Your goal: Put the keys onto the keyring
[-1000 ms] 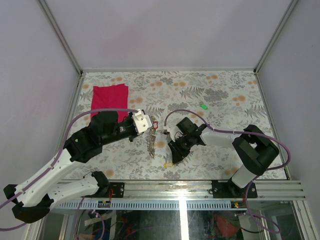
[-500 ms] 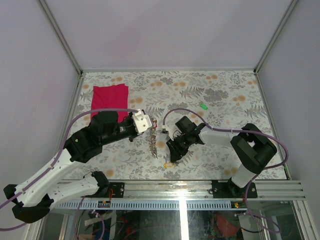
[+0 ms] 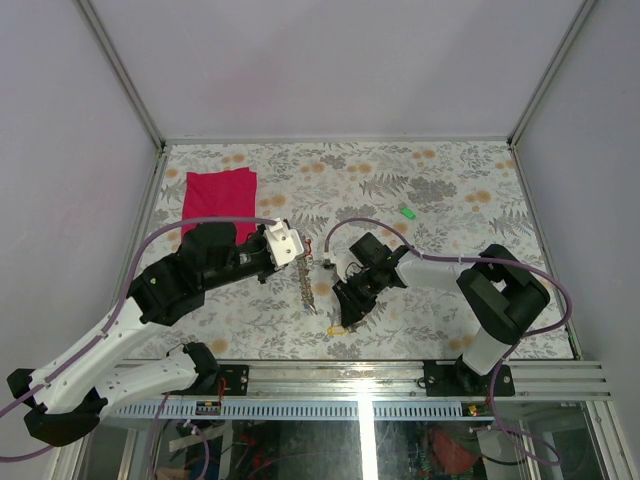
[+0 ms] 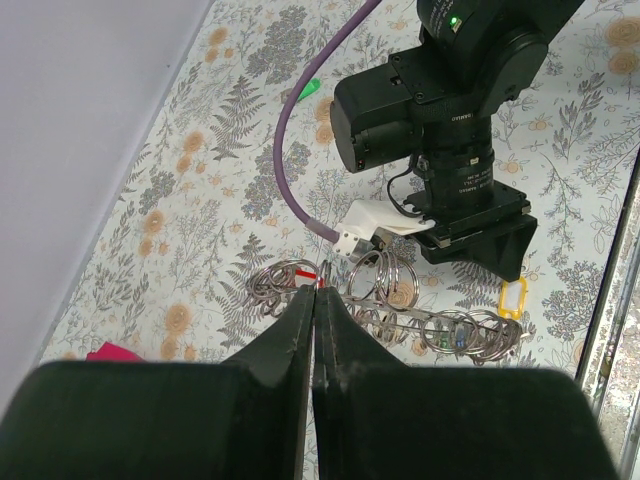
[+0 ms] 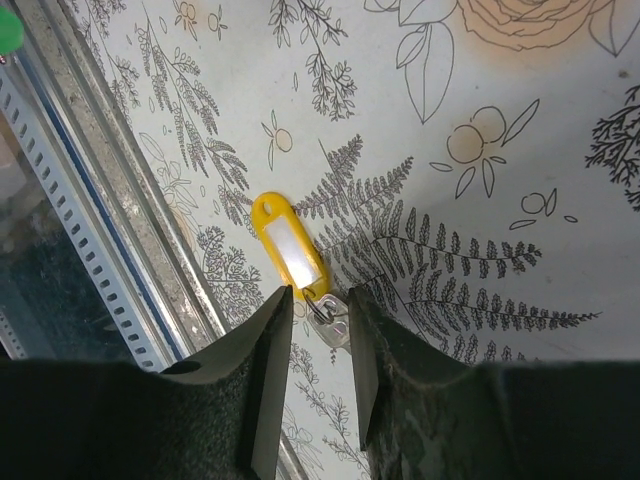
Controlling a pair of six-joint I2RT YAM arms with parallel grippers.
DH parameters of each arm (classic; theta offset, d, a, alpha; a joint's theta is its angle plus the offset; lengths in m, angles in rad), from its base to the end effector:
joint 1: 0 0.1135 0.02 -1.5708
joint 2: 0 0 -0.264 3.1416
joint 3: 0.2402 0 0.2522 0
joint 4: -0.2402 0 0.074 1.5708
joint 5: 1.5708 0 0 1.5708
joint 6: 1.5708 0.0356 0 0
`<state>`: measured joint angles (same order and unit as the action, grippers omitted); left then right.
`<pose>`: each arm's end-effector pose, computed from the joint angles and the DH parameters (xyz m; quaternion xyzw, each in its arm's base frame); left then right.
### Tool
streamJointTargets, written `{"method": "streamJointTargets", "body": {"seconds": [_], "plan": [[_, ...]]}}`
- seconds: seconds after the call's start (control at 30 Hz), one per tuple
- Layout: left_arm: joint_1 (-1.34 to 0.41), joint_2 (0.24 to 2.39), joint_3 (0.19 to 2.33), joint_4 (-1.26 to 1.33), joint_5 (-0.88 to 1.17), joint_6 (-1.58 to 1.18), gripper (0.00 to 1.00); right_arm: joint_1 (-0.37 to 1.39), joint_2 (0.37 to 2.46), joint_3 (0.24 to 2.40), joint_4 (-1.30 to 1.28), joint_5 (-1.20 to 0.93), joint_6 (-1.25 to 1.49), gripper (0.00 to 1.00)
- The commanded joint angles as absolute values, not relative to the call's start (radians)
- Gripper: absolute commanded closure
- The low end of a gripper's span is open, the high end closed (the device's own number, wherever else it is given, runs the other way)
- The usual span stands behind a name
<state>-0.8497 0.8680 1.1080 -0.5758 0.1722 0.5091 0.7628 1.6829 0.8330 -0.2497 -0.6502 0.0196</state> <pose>0.1116 -0.1362 0.3955 0.5491 0.6006 -0.1669 0.5566 0.2040 0.2248 0.1402 -0.4040 0.8315 0.3715 0.0861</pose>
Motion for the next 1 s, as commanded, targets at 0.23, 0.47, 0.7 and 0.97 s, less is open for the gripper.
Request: {"method": "streamJointTargets", "body": {"seconds": [0.23,0.47,0.7,0.97], "plan": [[-0.844,0.861,1.106,-0.463,0.168,0.5,1.0,0.758,1.675,0.85,-0.306,-0.643,-0.018,0.62],[-0.844,0.861,1.106,-0.463,0.169,0.5,1.0,0.758,1.668,0.842,-0.308,-0.656,-0.027,0.54],[-0.844,0.86,1.105,-0.463,0.167,0.499,1.0,0.757,1.668,0.845,-0.322,-0.652,-0.047,0.57],[-0.844,0.861,1.104,-0.461,0.165,0.499,1.0,0.764,1.625,0.85,-0.359,-0.586,-0.077,0.58]]}}
